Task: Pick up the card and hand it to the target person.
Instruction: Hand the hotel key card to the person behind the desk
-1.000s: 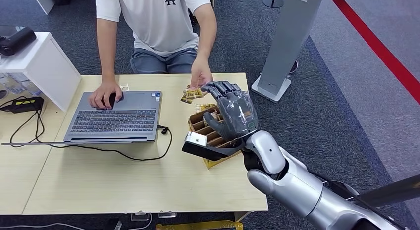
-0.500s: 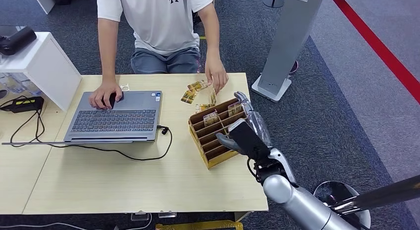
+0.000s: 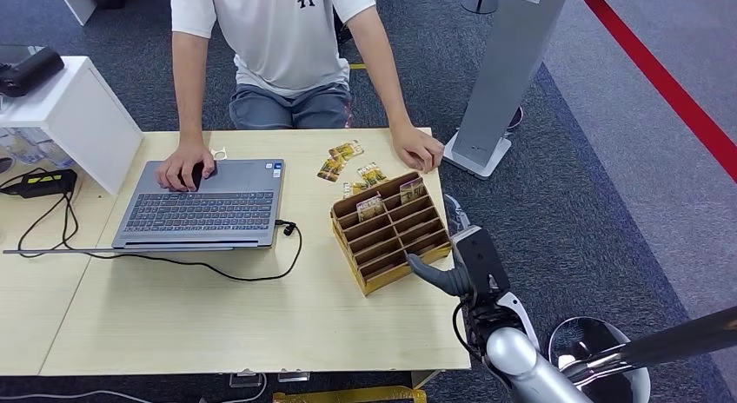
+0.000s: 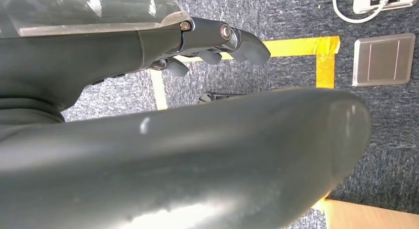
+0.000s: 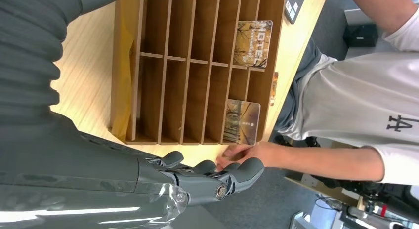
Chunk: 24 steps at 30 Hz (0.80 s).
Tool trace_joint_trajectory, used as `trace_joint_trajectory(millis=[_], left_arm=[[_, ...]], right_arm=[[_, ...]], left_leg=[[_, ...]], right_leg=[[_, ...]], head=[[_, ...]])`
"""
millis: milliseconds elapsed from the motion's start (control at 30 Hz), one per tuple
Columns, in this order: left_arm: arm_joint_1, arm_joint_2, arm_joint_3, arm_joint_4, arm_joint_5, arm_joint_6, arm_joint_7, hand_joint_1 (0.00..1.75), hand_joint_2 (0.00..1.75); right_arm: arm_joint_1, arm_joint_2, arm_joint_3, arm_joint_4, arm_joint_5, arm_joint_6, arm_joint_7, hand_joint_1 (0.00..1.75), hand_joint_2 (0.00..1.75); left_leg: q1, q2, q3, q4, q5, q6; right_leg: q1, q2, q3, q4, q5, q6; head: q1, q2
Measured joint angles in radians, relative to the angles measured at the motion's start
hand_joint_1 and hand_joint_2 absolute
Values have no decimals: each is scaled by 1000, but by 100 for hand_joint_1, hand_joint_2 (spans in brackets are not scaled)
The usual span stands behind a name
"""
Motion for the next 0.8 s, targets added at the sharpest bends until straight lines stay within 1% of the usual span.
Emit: trace_joint_trajectory(millis=[200, 800], left_arm=[[0, 0, 0, 0, 0, 0, 0, 0, 0], [0, 0, 0, 0, 1, 0, 2, 0, 0]], right_arm=[[16, 0, -24, 0, -4, 10, -9, 0, 175], [22, 2, -52, 2, 19, 42, -19, 0, 175]], left_leg=[[0, 0, 0, 0, 0, 0], [0, 0, 0, 0, 0, 0]], right_leg=[[0, 0, 0, 0, 0, 0], [0, 0, 0, 0, 0, 0]], head=[[0, 0], [0, 0]])
